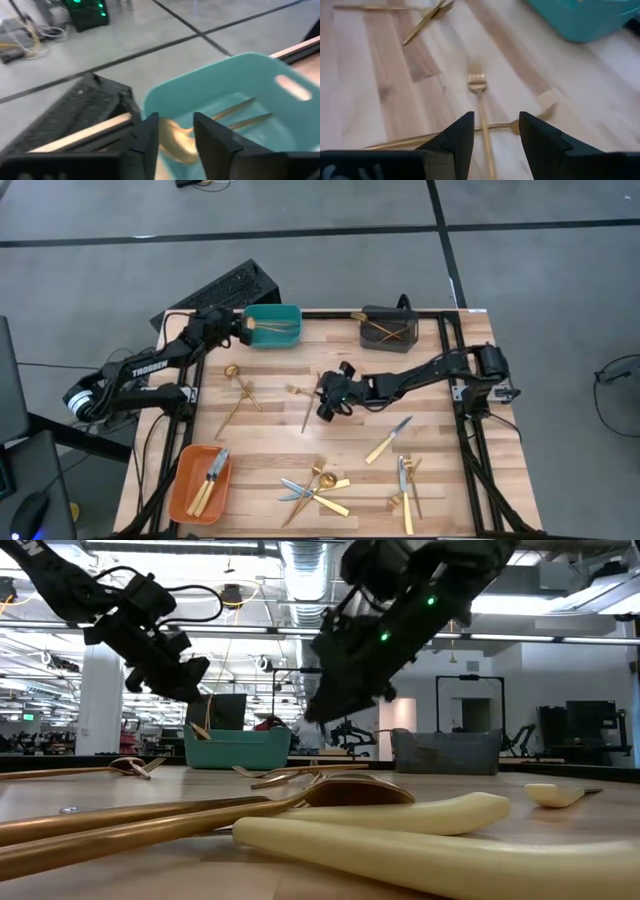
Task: Sort silverware by color (type)
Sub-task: Put the gold spoon into the green bin, then put the gold fork into the black bin
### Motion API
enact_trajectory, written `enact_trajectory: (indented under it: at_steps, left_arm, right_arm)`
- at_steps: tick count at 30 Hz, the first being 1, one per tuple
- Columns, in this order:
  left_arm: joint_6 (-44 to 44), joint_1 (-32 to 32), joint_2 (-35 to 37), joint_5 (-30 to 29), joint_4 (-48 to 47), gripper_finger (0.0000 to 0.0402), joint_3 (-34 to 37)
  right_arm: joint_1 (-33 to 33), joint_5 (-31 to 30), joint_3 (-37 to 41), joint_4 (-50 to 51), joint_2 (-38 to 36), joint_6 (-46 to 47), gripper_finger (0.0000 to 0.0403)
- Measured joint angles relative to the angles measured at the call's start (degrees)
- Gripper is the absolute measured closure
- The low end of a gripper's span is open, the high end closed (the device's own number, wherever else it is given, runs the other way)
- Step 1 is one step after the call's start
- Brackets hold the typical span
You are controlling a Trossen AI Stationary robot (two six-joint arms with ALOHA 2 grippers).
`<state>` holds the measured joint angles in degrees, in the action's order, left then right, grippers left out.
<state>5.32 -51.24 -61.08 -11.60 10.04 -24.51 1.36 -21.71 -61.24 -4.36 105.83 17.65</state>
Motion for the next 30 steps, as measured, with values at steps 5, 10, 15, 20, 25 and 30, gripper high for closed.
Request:
enact_trajectory:
  at_steps: [5, 10, 15, 20, 25, 30]
  left_arm:
    - [6.2, 0.0, 2.7, 11.3, -0.8, 0.0245, 0.0]
    - [6.3, 2.4, 8.6, 27.3, -0.9, 0.0238, 0.0]
    - [3.5, 7.4, 14.5, 28.3, -5.2, 0.0238, 1.1]
    - [3.8, 11.6, 18.4, 25.8, -5.6, 0.0238, 5.1]
    - [5.0, 15.0, 19.5, 19.7, -5.7, 0.0238, 8.2]
    - [6.4, 17.0, 18.9, 16.3, -5.2, 0.0238, 10.1]
  right_arm:
    - [-1.7, 5.2, -3.9, -1.9, 4.3, -2.0, 0.0223]
    - [-3.6, 8.6, -9.9, -1.0, 10.8, -4.3, 0.0223]
    - [-4.6, 8.8, -17.0, 7.6, 16.3, -5.1, 0.0223]
    - [-4.6, 8.0, -23.1, 19.3, 19.7, -5.1, 0.023]
    - [-3.8, 5.7, -23.7, 21.6, 19.9, -5.4, 0.0287]
    - [-3.6, 5.9, -23.6, 22.8, 18.9, -5.9, 0.0371]
